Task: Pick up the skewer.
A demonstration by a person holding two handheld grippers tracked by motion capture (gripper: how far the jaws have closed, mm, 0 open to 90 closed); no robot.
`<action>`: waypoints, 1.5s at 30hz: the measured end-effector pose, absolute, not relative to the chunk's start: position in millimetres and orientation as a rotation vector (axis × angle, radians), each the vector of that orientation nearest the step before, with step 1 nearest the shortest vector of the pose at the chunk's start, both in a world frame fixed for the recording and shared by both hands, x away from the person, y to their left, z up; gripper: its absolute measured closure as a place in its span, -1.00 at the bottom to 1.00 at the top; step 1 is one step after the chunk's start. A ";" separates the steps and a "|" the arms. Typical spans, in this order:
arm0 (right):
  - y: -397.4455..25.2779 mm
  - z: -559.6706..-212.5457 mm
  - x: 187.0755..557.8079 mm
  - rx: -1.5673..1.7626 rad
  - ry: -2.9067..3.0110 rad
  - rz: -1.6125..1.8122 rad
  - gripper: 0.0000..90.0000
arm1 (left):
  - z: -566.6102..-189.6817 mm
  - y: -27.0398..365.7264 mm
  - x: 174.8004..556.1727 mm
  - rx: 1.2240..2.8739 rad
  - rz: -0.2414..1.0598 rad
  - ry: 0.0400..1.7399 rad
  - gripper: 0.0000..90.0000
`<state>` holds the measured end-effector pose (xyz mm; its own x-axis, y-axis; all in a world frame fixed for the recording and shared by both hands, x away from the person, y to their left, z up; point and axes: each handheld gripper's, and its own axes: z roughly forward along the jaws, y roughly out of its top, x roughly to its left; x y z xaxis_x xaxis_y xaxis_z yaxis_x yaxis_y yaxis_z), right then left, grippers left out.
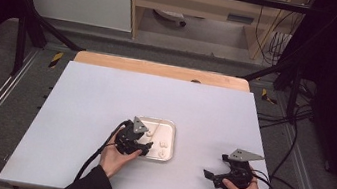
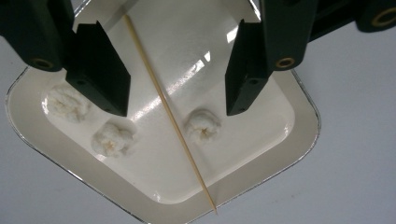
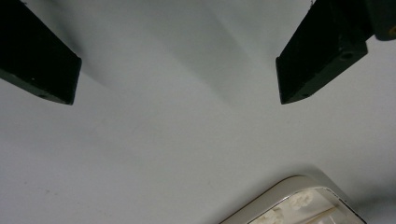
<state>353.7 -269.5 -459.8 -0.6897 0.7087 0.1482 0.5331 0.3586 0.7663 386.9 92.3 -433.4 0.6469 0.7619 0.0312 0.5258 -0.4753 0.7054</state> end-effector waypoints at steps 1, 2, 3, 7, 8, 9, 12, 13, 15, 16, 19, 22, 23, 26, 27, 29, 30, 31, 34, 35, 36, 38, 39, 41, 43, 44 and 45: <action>-269.4 -459.9 353.6 1.121 2.411 1.238 -0.98 | -433.4 92.3 386.9 2.189 0.451 0.996 -0.06; -269.3 -459.9 353.6 1.121 2.411 1.238 -0.98 | -434.6 90.6 387.1 2.191 0.446 0.997 -0.03; -269.3 -459.9 353.6 1.120 2.412 1.238 -0.98 | -435.2 89.6 387.1 2.192 0.447 0.997 -0.01; -269.5 -459.8 353.6 1.120 2.410 1.239 -0.98 | -437.1 87.3 387.1 2.195 0.451 1.002 0.10; -269.5 -459.8 353.6 1.119 2.410 1.239 -0.98 | -438.0 86.2 387.2 2.195 0.445 1.009 0.13; -269.4 -459.8 353.5 1.120 2.410 1.239 -0.98 | -438.0 86.2 387.2 2.195 0.445 1.009 0.16; -269.3 -459.9 353.6 1.120 2.411 1.239 -0.98 | -438.7 84.7 387.0 2.191 0.439 1.019 0.27; -269.3 -459.9 353.6 1.121 2.411 1.239 -0.98 | -439.2 83.8 386.9 2.185 0.433 1.029 0.31; -269.3 -459.9 353.6 1.120 2.411 1.240 -0.98 | -439.8 82.8 386.7 2.179 0.437 1.044 0.37; -269.3 -459.9 353.5 1.120 2.410 1.240 -0.98 | -440.2 82.2 386.6 2.175 0.439 1.052 0.41; -269.4 -459.9 353.6 1.120 2.410 1.240 -0.98 | -441.0 81.2 386.5 2.165 0.433 1.059 0.49; -269.3 -459.9 353.6 1.120 2.410 1.239 -0.98 | -441.2 79.3 385.7 2.148 0.426 1.071 0.56; -269.2 -459.9 353.6 1.119 2.411 1.239 -0.98 | -441.3 78.9 385.6 2.145 0.426 1.074 0.59; -269.3 -459.9 353.6 1.119 2.410 1.239 -0.98 | -442.3 77.5 385.1 2.139 0.432 1.084 0.65; -269.3 -459.8 353.5 1.119 2.410 1.241 -0.98 | -442.8 77.0 385.0 2.139 0.435 1.087 0.67; -269.4 -459.7 353.5 1.120 2.409 1.242 -0.98 | -443.7 75.9 384.8 2.135 0.441 1.091 0.70; -269.3 -459.7 353.5 1.120 2.409 1.241 -0.98 | -444.1 75.5 384.7 2.138 0.446 1.093 0.71; -269.3 -459.8 353.5 1.119 2.409 1.242 -0.98 | -444.5 75.1 384.5 2.137 0.449 1.095 0.73; -269.3 -459.9 353.6 1.119 2.410 1.240 -0.98 | -446.2 74.3 384.3 2.128 0.454 1.112 0.76; -269.3 -459.9 353.6 1.119 2.410 1.240 -0.98 | -446.5 74.3 384.0 2.123 0.461 1.116 0.77; -269.3 -459.9 353.5 1.118 2.410 1.242 -0.98 | -446.7 74.3 383.7 2.118 0.463 1.121 0.78; -269.3 -459.7 353.5 1.119 2.409 1.242 -0.98 | -447.2 74.8 383.3 2.110 0.472 1.129 0.82; -269.3 -459.7 353.5 1.119 2.409 1.242 -0.98 | -447.2 74.8 383.3 2.110 0.472 1.129 0.85; -269.3 -459.9 353.5 1.118 2.409 1.242 -0.98 | -448.1 75.1 382.3 2.095 0.485 1.143 0.90; -269.3 -459.9 353.6 1.118 2.410 1.240 -0.98 | -448.2 75.2 381.8 2.089 0.483 1.151 0.95; -269.3 -460.0 353.6 1.118 2.410 1.239 -0.98 | -448.2 75.2 381.8 2.089 0.483 1.151 0.95; -269.2 -459.9 353.6 1.119 2.410 1.239 -0.98 | -448.3 75.4 381.4 2.084 0.480 1.156 0.95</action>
